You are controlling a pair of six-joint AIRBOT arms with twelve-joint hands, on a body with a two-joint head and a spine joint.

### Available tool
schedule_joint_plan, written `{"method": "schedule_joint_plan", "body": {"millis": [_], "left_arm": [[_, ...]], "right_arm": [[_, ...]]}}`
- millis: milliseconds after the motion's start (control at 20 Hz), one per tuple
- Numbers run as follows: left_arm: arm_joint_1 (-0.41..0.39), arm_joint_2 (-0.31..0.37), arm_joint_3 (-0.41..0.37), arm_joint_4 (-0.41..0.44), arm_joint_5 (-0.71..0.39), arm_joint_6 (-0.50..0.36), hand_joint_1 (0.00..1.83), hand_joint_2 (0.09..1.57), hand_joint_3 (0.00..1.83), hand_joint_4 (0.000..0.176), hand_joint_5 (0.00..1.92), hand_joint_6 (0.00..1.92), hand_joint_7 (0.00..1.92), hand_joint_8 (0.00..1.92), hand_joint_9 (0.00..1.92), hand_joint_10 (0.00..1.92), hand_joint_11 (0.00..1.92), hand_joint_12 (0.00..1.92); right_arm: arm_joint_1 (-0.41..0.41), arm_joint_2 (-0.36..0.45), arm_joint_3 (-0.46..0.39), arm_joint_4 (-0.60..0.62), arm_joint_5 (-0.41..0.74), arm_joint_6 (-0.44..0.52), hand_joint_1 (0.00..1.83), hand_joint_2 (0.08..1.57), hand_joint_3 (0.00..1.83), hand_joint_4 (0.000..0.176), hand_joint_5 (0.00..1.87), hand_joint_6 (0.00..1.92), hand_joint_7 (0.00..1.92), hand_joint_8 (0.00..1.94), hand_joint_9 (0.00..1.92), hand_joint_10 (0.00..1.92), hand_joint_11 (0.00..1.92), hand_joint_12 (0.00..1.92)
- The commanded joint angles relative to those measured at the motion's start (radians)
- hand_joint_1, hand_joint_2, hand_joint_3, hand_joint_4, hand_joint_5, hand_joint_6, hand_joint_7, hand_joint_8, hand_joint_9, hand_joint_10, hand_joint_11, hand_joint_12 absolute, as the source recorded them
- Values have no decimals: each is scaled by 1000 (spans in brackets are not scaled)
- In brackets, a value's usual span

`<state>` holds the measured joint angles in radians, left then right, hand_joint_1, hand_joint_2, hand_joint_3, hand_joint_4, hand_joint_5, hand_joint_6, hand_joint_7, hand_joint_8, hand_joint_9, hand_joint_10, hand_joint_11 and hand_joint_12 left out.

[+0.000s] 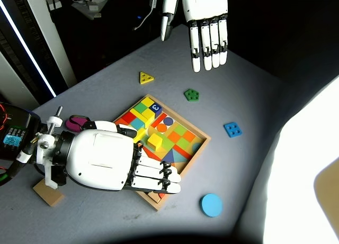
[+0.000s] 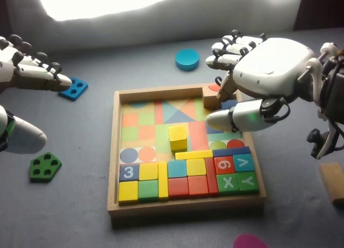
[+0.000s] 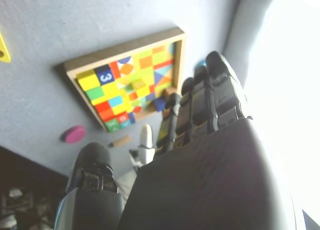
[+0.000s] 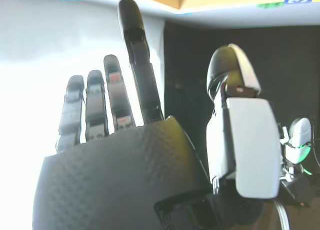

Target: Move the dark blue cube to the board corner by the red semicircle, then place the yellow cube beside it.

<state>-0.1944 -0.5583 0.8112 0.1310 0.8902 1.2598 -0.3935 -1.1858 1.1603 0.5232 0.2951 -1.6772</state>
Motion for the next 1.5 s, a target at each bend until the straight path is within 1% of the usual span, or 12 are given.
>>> {"method": "schedule_joint_plan", "body": {"millis": [0,100,200,250,300,500,650,700,850,1100,1150,1450], "left_arm": [[-6,1,-4,9,-78,1,0,1226,0,46,1,0,56,1,60,2,0,403],[-6,1,-5,11,-78,1,0,1226,0,46,9,3,55,1,64,3,0,378],[-6,1,-5,14,-78,0,0,1225,0,51,0,0,39,0,44,2,0,311],[-6,1,-5,14,-78,0,0,1225,0,51,0,0,39,0,44,2,0,311],[-6,1,-6,14,-78,0,0,1230,1,49,19,5,64,4,71,9,0,397],[-7,1,-7,14,-78,0,0,1224,0,52,0,0,39,0,44,0,0,389],[-7,1,-9,14,-78,0,0,1232,2,45,10,3,53,4,63,7,0,406],[-7,1,-10,14,-78,0,0,1231,1,48,3,1,42,2,52,1,0,379],[-7,1,-12,14,-78,-1,0,1227,0,46,0,0,39,1,54,0,0,362],[-6,2,-11,14,-78,-1,0,1227,0,50,6,2,42,1,51,0,0,360],[-6,2,-11,14,-78,-1,0,1225,0,54,0,0,50,2,64,4,0,401],[-4,2,-11,14,-78,-1,0,1232,3,48,17,7,64,13,67,11,0,374]], "right_arm": [[1,9,4,-10,101,-3,0,1159,3,0,860,6,162,6,0,0,0,0],[-10,9,9,-10,95,-8,0,1157,2,0,887,17,174,10,0,0,0,0],[-17,8,16,-10,95,-8,0,1154,1,0,886,15,179,9,0,0,0,0],[-23,5,21,-10,95,-10,0,1154,1,0,886,15,179,9,0,0,0,0],[-28,1,27,-10,95,-15,0,1155,1,0,871,7,170,3,0,0,0,0],[-37,-15,57,-10,91,-16,0,1151,0,0,873,7,168,2,0,0,0,0],[-39,-25,75,-10,91,-15,0,1155,1,0,876,8,169,2,0,0,0,0],[-39,-27,77,-10,97,-15,0,1154,1,0,876,7,168,1,0,0,0,0],[-32,-27,77,-10,120,-15,0,1151,0,0,874,6,168,5,0,0,0,0],[-4,-21,76,-10,122,27,0,1147,0,0,855,0,143,0,0,0,0,0],[-3,-20,76,-10,123,30,0,1150,0,0,871,7,166,9,0,0,0,0],[8,-16,66,-10,145,38,0,1149,0,0,873,7,170,7,0,0,0,0]]}}
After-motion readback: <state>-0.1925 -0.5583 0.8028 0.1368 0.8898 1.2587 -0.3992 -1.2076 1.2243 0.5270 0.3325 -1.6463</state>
